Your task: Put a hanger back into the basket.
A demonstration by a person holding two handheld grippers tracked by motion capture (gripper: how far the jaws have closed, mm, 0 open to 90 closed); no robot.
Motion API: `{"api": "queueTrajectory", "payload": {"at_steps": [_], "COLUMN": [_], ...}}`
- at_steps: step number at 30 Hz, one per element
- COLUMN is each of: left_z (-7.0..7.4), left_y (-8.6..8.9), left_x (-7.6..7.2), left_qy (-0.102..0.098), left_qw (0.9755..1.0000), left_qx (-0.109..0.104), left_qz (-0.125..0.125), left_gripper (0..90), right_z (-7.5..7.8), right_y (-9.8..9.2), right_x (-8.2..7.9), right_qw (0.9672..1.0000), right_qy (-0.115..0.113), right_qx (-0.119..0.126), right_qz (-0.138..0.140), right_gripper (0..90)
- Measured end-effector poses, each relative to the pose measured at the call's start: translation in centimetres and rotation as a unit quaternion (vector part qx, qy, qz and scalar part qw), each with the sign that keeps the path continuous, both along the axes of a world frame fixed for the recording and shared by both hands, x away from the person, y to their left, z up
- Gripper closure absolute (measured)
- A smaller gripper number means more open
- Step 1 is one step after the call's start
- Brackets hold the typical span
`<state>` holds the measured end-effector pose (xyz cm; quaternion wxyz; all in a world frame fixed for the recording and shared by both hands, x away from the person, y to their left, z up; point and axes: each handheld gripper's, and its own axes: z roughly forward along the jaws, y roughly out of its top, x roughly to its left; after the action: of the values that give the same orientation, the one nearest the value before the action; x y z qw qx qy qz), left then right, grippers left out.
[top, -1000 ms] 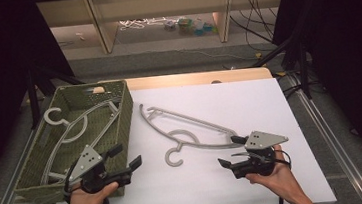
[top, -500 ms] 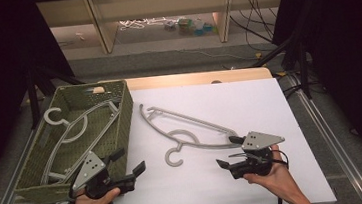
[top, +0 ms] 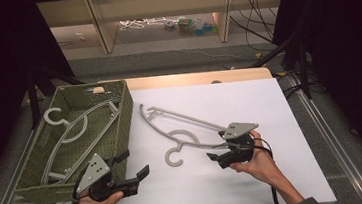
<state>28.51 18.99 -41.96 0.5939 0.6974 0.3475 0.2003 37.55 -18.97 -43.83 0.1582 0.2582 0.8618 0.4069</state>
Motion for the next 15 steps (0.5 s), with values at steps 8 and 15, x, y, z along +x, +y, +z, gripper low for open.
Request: {"api": "queueTrajectory", "payload": {"at_steps": [8, 15], "left_z": [-0.1, -0.1], "left_y": [0.1, 0.3], "left_x": [-0.1, 0.0], "left_qy": [-0.006, -0.012], "left_qw": [1.0000, 0.9999], "left_qx": [0.001, -0.001], "left_qz": [0.000, 0.006], "left_gripper": [15.7, 15.8], "right_z": [-1.5, -2.3], "right_y": [2.0, 2.9], "right_x": [3.4, 5.0], "right_qw": [0.9975, 0.9950], "right_qy": [0.047, 0.065], "right_qx": [-0.053, -0.076], "right_qz": [0.007, 0.001], "right_gripper": [18.6, 19.6]}}
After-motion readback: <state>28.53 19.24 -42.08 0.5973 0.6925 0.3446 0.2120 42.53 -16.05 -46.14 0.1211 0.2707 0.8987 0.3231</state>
